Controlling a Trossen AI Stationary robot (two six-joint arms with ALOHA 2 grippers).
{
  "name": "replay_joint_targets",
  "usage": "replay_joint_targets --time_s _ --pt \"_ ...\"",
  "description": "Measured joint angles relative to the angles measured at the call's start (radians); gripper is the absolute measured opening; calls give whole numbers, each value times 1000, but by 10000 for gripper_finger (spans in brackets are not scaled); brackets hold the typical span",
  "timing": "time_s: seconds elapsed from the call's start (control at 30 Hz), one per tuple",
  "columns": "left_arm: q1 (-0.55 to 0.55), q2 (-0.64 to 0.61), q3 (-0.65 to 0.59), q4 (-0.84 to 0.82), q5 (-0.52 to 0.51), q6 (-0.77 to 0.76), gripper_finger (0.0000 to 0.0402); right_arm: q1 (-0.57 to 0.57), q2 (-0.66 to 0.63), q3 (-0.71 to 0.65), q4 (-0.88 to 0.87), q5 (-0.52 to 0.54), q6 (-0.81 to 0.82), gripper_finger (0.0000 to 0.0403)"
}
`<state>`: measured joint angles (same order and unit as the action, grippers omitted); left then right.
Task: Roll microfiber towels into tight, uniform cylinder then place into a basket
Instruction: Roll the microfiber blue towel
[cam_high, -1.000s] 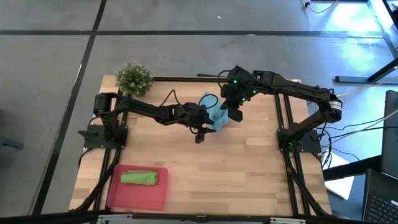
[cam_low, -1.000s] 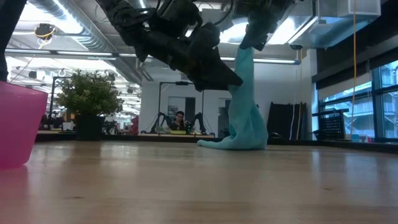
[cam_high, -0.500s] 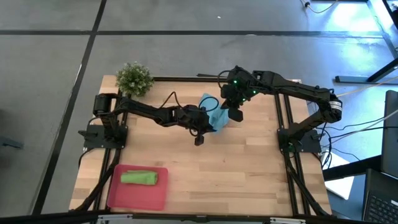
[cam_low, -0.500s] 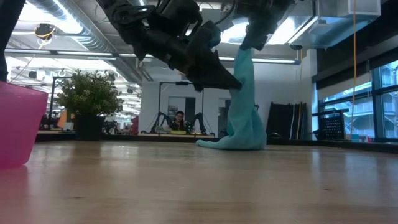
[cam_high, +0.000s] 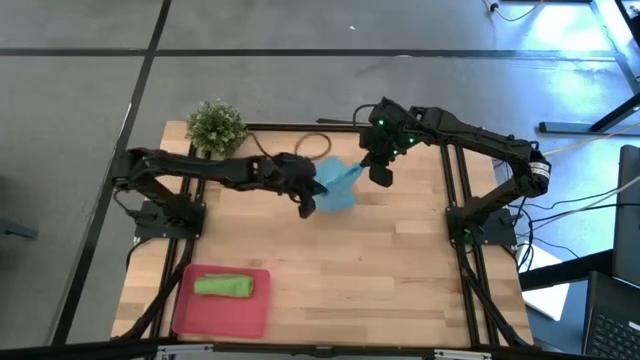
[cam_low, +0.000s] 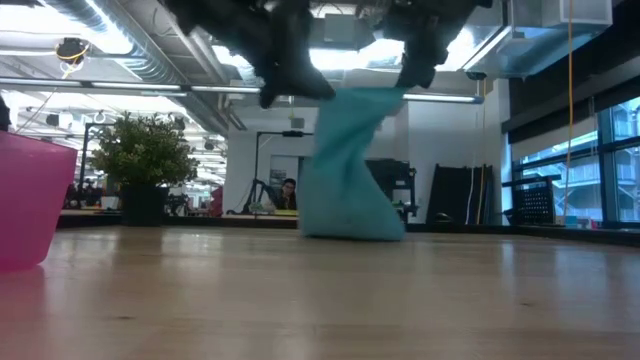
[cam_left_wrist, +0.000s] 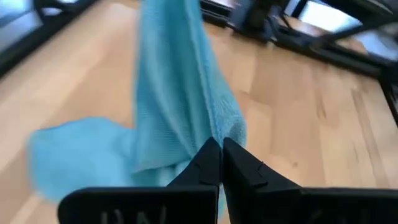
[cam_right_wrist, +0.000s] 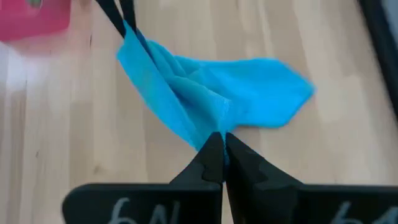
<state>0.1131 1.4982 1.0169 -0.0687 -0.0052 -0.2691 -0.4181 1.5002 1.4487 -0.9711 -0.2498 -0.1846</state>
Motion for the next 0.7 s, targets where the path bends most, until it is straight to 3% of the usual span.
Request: replay_joint_targets --time_s 0.27,0.47,0.7 --pt "40 -187 30 -210 -75 -140 0 -6 -2 1 189 11 -5 6" --pt "76 -207 240 -522 -196 -105 0 -28 -10 77 249 79 9 6" --pt "134 -159 452 -701 -275 -1 0 -54 -12 196 217 142 23 6"
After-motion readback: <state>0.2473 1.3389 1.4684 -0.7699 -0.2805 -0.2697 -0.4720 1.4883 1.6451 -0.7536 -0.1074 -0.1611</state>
